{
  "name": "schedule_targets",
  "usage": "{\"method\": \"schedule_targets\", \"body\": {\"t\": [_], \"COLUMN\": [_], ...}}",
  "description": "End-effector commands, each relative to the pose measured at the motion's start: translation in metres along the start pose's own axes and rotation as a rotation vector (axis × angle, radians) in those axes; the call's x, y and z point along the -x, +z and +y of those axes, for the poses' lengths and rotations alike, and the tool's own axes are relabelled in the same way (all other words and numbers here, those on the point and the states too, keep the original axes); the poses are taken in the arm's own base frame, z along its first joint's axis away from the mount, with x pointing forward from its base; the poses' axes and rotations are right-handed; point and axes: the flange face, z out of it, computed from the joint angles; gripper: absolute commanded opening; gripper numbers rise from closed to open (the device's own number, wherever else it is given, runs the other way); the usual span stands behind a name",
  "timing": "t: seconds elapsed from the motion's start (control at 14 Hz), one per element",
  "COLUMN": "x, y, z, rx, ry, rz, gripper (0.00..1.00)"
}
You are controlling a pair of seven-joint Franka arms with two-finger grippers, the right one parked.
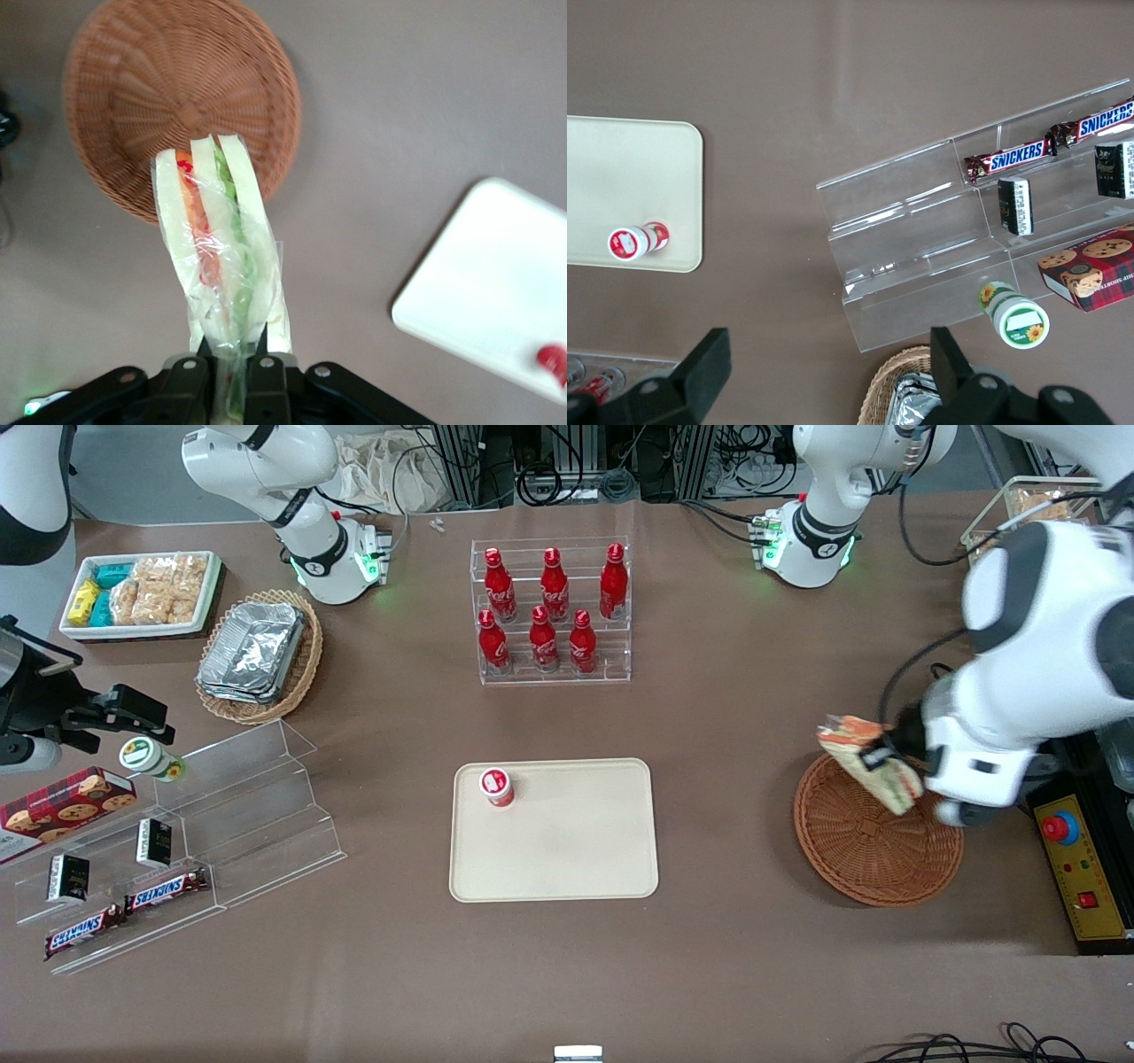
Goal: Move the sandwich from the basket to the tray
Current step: 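Carry the sandwich over the cream tray and lower it onto the tray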
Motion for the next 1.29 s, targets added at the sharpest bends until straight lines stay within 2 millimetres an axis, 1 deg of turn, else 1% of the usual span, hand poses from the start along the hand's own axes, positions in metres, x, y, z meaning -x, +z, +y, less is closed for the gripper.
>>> {"method": "schedule_targets", "body": {"t": [0.0, 0.14, 0.29, 0.36, 0.43, 0.57, 0.64, 0.79, 0.86, 1.0, 1.07, 1.14, 1.21], "x": [0.019, 0.044, 0.059, 0.070, 0.079, 0.084, 0.084, 0.082, 0.084, 0.079, 0.075, 0.073, 0.075], "y": [0.007, 0.027, 0.033, 0.035, 0.045, 0.077, 0.091, 0.124, 0.141, 0.188, 0.206, 0.220, 0.231], "z": [0.028, 0.067, 0.092, 0.109, 0.129, 0.164, 0.180, 0.202, 0.212, 0.221, 0.224, 0.227, 0.230], "rx": [-0.032, -0.054, -0.030, -0.010, 0.002, 0.039, 0.090, 0.142, 0.148, 0.125, 0.125, 0.130, 0.127], "ry": [0.154, 0.222, 0.289, 0.347, 0.420, 0.460, 0.471, 0.489, 0.512, 0.534, 0.564, 0.586, 0.597], "rz": [-0.023, -0.039, -0.027, -0.005, 0.014, 0.047, 0.064, 0.069, 0.062, 0.028, 0.024, 0.026, 0.011], "gripper": [0.00, 0.00, 0.00, 0.00, 0.00, 0.00, 0.00, 0.00, 0.00, 0.00, 0.00, 0.00, 0.00]}}
